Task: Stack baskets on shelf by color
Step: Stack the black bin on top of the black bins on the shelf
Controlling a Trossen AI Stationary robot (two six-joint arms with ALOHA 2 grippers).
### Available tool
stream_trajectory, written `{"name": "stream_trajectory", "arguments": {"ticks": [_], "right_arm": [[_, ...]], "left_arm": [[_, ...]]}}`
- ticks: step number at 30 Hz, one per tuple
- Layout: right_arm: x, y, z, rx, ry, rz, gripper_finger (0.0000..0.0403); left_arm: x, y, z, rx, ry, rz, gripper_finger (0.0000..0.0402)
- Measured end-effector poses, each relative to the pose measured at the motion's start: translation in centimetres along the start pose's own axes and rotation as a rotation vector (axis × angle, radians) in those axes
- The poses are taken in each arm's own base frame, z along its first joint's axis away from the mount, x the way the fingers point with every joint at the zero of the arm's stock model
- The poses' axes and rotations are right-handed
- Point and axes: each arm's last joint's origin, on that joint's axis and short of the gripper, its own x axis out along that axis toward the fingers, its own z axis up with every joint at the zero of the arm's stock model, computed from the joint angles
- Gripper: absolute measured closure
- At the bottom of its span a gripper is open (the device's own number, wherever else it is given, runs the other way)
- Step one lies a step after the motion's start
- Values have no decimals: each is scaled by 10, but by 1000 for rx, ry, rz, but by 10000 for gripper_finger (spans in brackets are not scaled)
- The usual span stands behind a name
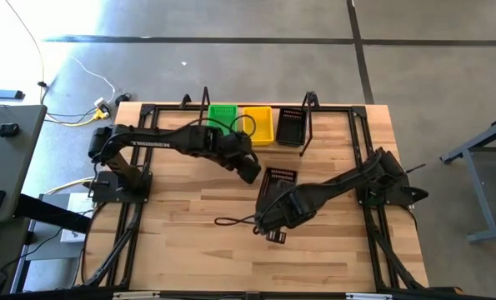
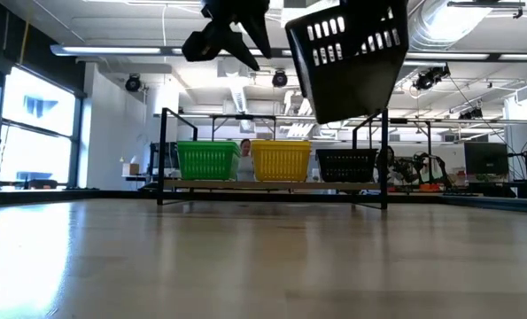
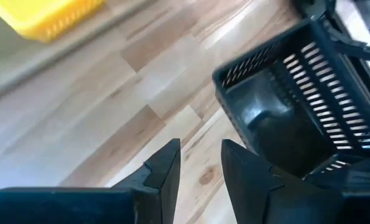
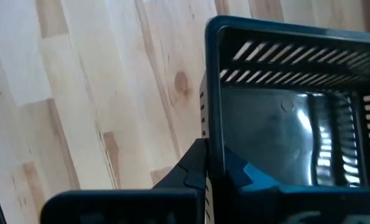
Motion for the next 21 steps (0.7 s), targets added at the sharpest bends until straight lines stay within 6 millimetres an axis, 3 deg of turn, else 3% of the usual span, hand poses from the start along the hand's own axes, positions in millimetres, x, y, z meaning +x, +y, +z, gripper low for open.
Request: {"name": "stream_trajectory", "arguments": {"ticks": [11,21], "right_arm": [[-7,-6,-9,-26,10,-108,403],[-53,-52,-11,-77,-103,-257,403]], "left_arm": [[-49,10,8,138,-121,-33,298],[-80,20,10,201,-247,21,298]]}}
